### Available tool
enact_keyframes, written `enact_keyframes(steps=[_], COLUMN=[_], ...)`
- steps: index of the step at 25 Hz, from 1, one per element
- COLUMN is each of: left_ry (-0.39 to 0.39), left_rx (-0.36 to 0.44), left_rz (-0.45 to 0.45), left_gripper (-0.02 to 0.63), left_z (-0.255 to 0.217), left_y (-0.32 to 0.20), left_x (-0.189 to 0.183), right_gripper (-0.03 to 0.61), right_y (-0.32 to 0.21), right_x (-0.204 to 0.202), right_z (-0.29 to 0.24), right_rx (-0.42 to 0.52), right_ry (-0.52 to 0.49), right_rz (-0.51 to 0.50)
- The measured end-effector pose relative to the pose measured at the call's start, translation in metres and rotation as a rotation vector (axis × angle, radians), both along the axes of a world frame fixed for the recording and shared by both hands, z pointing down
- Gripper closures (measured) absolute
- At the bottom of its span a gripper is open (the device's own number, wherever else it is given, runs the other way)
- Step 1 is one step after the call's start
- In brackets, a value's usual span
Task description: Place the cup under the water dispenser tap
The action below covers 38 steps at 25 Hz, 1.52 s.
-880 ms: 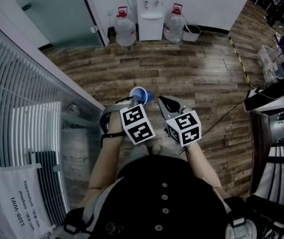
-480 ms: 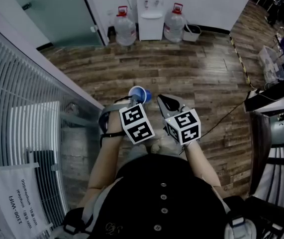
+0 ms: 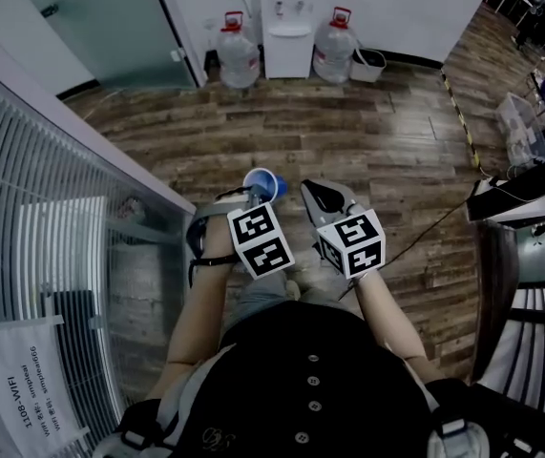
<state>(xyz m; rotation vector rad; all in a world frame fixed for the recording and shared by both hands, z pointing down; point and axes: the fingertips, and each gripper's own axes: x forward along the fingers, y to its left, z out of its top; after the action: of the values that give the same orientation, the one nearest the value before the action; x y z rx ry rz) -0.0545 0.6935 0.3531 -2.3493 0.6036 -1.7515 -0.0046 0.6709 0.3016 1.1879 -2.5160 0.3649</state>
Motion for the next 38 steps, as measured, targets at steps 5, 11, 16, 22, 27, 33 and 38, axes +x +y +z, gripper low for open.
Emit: enact_keyframes(steps=[5, 11, 16, 22, 27, 33, 38], left_ry=[-0.012, -0.014, -0.028, -0.034, -0.042, -0.047, -0.041], left_rx=[-0.032, -0.032, -0.016, -0.003, 0.016, -0.007, -0.039], left_rz=[-0.01, 0.007, 0.03, 0.066, 0.114, 0.148, 0.173], left_gripper=[0.597, 0.597, 0.595, 0.595, 0.595, 0.595, 0.595], left_z=[0.01, 0.018, 0.026, 0.021, 0.012, 0.015, 0.025], left_y=[-0.013, -0.056, -0.122, -0.216, -0.302, -0.374, -0.401], left_x=[0.008, 0.008, -0.002, -0.015, -0.027, -0.042, -0.046], right_gripper=[0.578, 0.578, 0.578, 0.578, 0.578, 0.578, 0.578], right_y=[-0.013, -0.055, -0.122, -0.217, -0.3, -0.376, -0.407], right_x=[0.006, 0.004, 0.0, -0.013, -0.026, -0.041, -0.046], right_z=[0.011, 0.027, 0.034, 0.025, 0.02, 0.015, 0.017], right_rx=[-0.015, -0.04, -0.03, -0.026, -0.019, -0.015, -0.026], right_ry=[0.022, -0.004, 0.001, -0.027, -0.041, -0.054, -0.063], right_rz=[-0.032, -0.02, 0.0, 0.035, 0.078, 0.103, 0.122])
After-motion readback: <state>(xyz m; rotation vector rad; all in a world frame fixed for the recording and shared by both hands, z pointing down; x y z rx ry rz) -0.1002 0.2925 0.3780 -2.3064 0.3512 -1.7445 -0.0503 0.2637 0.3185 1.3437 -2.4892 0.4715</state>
